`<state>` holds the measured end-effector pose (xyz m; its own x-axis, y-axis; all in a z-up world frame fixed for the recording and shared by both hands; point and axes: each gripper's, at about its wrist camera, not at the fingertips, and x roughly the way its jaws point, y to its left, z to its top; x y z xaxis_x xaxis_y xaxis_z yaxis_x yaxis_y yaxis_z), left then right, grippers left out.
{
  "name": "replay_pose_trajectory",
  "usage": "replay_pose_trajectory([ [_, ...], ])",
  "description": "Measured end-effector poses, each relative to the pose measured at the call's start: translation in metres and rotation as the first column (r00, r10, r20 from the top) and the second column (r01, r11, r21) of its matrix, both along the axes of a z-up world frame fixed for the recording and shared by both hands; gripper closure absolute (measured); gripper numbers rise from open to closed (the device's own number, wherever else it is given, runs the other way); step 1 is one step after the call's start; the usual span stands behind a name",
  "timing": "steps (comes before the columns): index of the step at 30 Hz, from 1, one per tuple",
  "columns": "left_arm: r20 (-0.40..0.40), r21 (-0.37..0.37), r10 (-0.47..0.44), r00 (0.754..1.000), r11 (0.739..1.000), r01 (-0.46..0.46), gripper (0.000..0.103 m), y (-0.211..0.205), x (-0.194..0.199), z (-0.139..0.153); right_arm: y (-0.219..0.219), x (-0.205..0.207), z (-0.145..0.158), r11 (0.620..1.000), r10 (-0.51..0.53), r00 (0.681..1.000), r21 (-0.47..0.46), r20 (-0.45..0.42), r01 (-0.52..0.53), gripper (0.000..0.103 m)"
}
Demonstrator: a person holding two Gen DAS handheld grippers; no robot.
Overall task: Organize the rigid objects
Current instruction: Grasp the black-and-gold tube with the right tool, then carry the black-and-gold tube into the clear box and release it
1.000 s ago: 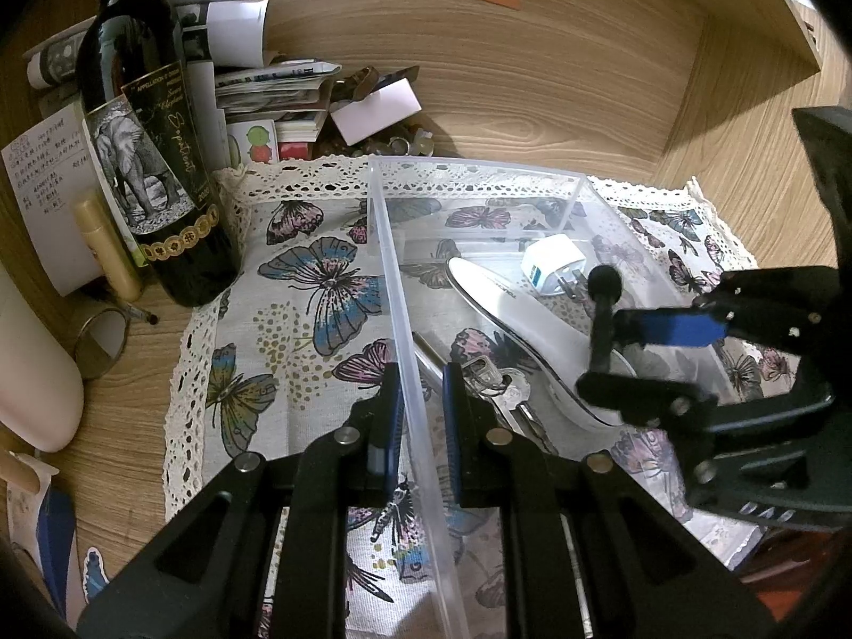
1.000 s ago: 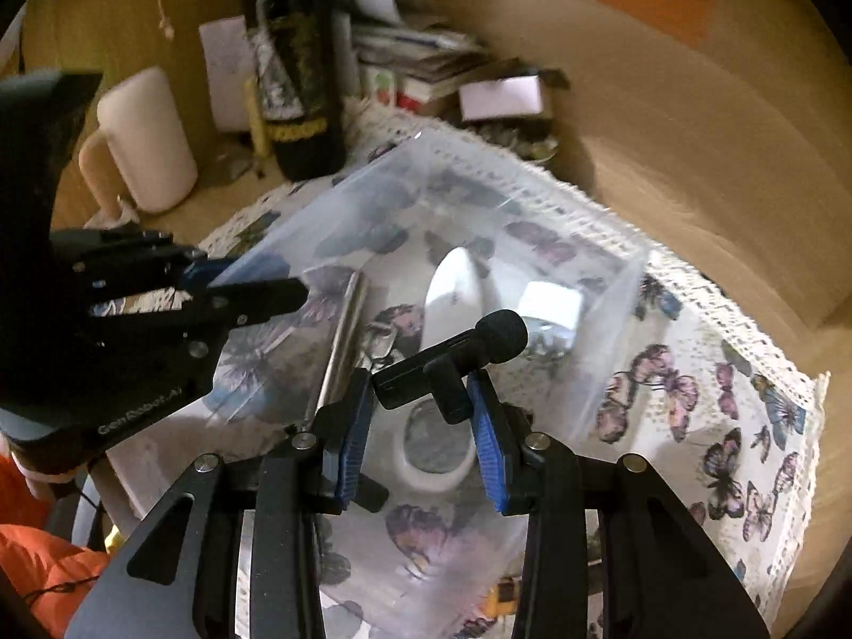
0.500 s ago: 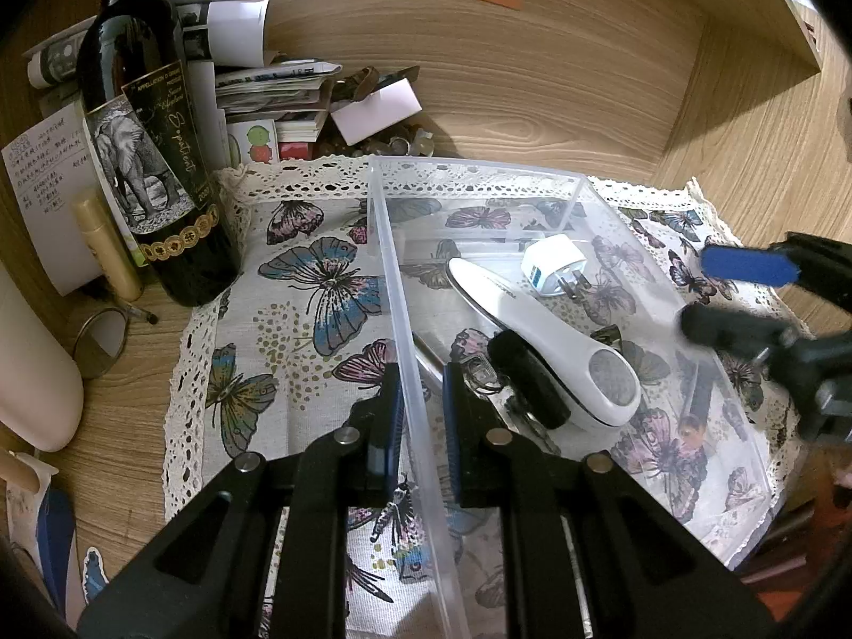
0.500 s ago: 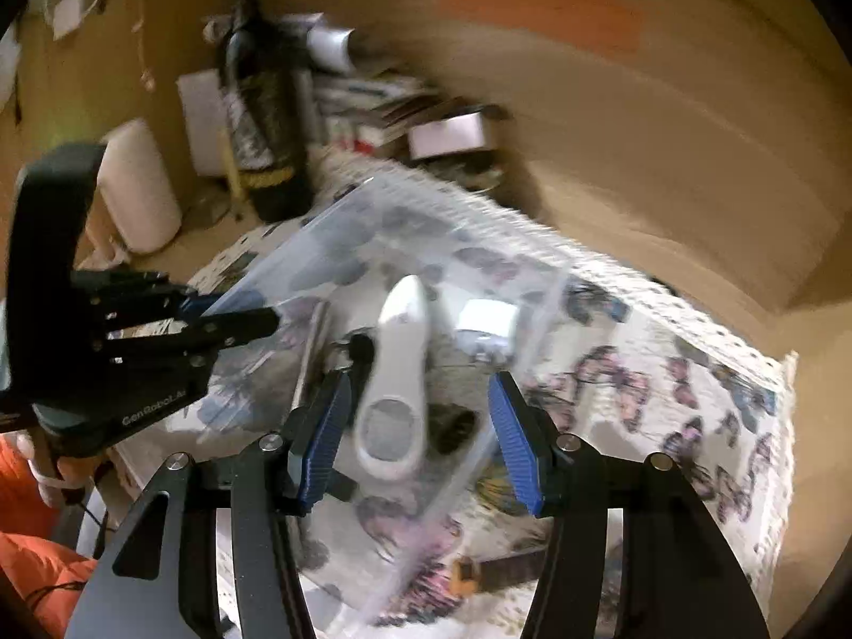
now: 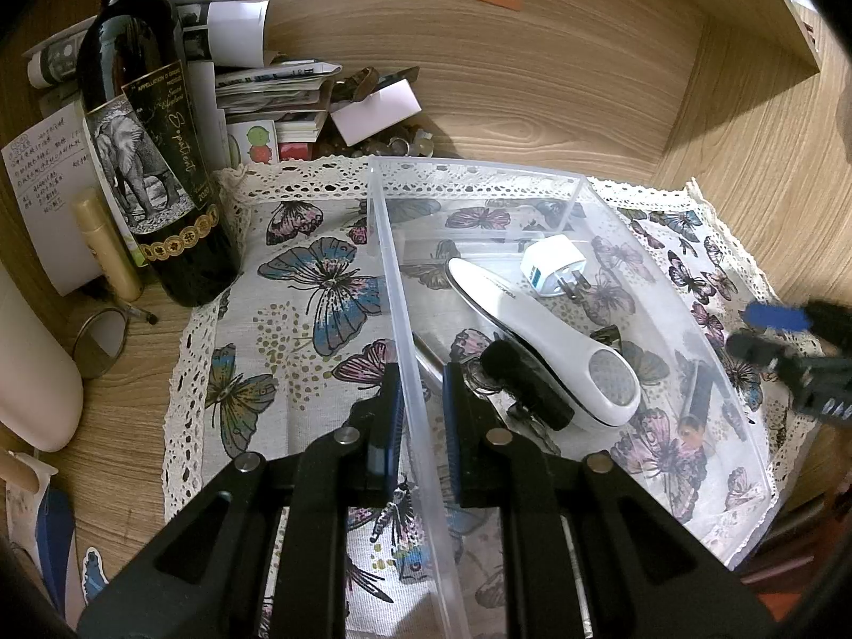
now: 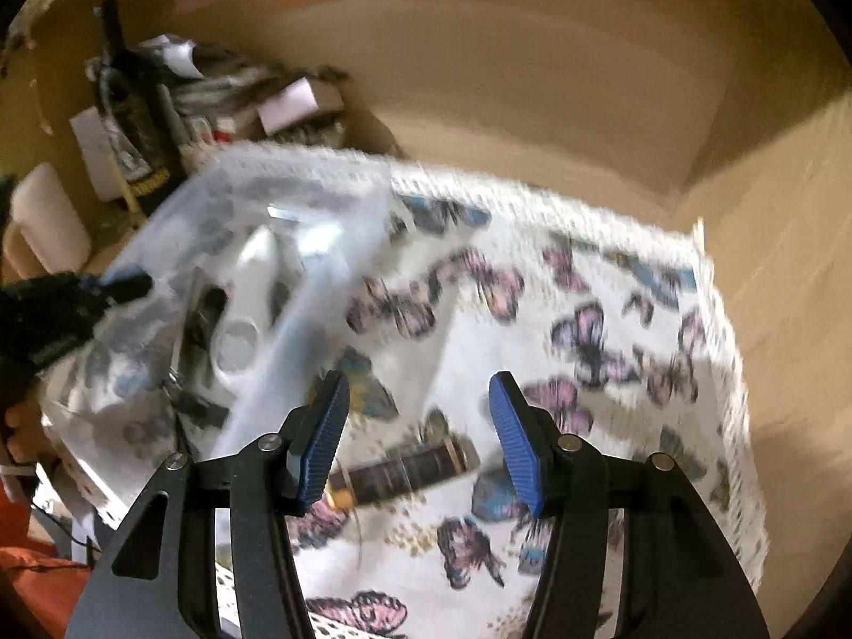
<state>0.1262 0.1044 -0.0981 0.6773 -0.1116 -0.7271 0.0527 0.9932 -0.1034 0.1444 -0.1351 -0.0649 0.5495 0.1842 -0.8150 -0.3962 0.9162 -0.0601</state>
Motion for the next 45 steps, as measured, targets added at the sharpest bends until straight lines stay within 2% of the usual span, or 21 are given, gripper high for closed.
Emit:
replay_pose_trajectory([
  [8, 0.0, 0.0, 0.0, 1.0, 1.0, 0.0, 0.09, 0.0, 0.0, 0.0, -0.012, 0.004, -0.051, 0.997, -0.051, 0.984, 0.051, -0.169, 0.06, 0.052],
  [17, 0.0, -0.002, 0.0, 1.0, 1.0, 0.0, 0.09, 0.0, 0.0, 0.0, -0.028, -0.001, -0.061, 0.982, -0.091, 0.974, 0.144, -0.207, 0.123, 0.049],
  [21, 0.001, 0.001, -0.001, 1.0, 1.0, 0.001, 0.09, 0.0, 0.0, 0.0, -0.019, 0.001, -0.064, 0.984, -0.098, 0.975, 0.126, -0.201, 0.125, 0.049],
  [24, 0.001, 0.001, -0.001, 1.0, 1.0, 0.001, 0.09, 0.0, 0.0, 0.0, -0.004, 0.0, -0.066, 0.994, -0.092, 0.985, 0.044, -0.146, 0.099, 0.056],
  [26, 0.0, -0.001, -0.001, 1.0, 1.0, 0.001, 0.09, 0.0, 0.0, 0.0, 0.003, 0.001, -0.066, 0.998, -0.067, 0.991, 0.012, -0.118, 0.069, 0.076],
  [27, 0.0, -0.003, 0.0, 1.0, 1.0, 0.0, 0.09, 0.0, 0.0, 0.0, 0.005, 0.001, -0.065, 0.998, -0.058, 0.992, 0.009, -0.116, 0.059, 0.081],
  [34, 0.001, -0.004, -0.001, 1.0, 1.0, 0.001, 0.09, 0.0, 0.0, 0.001, 0.007, 0.011, -0.052, 0.998, -0.057, 0.996, -0.012, -0.075, 0.056, 0.082],
  [39, 0.0, -0.004, 0.0, 1.0, 1.0, 0.0, 0.09, 0.0, 0.0, 0.001, 0.013, 0.015, -0.013, 0.999, -0.038, 0.999, 0.036, 0.016, 0.037, 0.082],
  [45, 0.001, 0.001, 0.0, 1.0, 1.0, 0.0, 0.09, -0.001, 0.0, 0.001, 0.038, 0.015, 0.028, 0.993, 0.052, 0.993, 0.099, 0.105, -0.062, 0.082],
])
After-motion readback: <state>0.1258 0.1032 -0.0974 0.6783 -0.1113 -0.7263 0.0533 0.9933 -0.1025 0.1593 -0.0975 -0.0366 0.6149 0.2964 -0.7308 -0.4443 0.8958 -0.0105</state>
